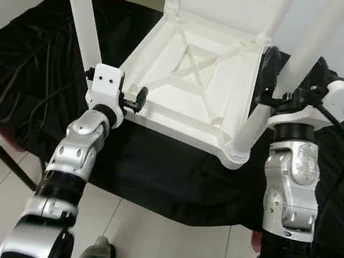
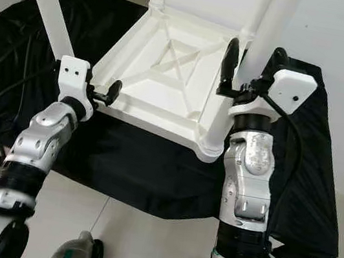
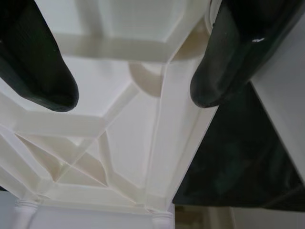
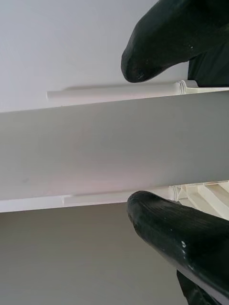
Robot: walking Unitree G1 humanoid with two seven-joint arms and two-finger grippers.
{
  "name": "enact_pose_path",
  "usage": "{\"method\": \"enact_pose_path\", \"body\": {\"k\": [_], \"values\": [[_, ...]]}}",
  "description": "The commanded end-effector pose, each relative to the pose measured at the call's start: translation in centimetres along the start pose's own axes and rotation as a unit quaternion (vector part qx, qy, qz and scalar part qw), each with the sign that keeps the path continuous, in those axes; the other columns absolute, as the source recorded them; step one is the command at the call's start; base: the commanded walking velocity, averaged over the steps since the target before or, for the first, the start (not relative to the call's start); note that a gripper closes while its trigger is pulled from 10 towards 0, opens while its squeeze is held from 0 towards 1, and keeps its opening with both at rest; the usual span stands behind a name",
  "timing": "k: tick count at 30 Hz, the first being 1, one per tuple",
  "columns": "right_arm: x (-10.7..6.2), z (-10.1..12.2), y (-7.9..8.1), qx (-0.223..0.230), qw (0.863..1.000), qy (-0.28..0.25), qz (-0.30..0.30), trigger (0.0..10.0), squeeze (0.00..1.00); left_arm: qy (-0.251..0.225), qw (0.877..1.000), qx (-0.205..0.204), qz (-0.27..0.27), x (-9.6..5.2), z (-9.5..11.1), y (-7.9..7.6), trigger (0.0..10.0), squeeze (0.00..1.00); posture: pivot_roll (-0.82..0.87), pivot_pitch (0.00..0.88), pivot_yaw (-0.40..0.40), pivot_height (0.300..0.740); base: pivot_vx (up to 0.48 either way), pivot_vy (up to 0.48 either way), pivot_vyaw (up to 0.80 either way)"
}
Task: Building children table
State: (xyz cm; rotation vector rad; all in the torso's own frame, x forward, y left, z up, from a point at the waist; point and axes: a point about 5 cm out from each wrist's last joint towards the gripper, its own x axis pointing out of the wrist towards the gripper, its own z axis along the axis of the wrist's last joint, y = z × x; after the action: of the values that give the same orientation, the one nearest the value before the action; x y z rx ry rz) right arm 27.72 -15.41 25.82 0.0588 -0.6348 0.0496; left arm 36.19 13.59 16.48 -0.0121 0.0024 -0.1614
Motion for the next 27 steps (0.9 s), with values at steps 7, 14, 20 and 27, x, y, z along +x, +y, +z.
{"method": "enact_pose_path", "body": {"k": [7, 14, 20, 27], "values": [[-0.5, 0.3, 0.5, -0.017, 1.0, 0.015, 0.012, 8.9, 0.0, 0.029, 0.999, 0.021, 0.041, 1.2, -0.9, 0.3, 10.0, 0.0, -0.05, 0.044, 0.009, 0.74, 0.0, 0.0, 0.0], [-0.4, 0.8, 0.6, -0.037, 0.999, 0.026, 0.017, 10.0, 0.0, 0.046, 0.997, 0.011, 0.061, 2.5, -1.2, -0.3, 10.0, 0.0, -0.07, 0.042, 0.014, 0.74, 0.0, 0.0, 0.0], [-0.3, 0.6, 0.9, -0.049, 0.998, 0.043, 0.027, 10.0, 0.0, 0.053, 0.996, -0.001, 0.076, 2.9, -1.4, -0.7, 10.0, 0.0, -0.08, 0.041, 0.014, 0.74, 0.0, 0.0, 0.0], [0.2, 0.8, 0.6, -0.069, 0.995, 0.07, 0.019, 10.0, 0.0, 0.068, 0.993, -0.014, 0.093, 3.3, -1.7, -0.8, 10.0, 0.0, -0.09, 0.043, 0.011, 0.74, 0.0, 0.0, 0.0]]}}
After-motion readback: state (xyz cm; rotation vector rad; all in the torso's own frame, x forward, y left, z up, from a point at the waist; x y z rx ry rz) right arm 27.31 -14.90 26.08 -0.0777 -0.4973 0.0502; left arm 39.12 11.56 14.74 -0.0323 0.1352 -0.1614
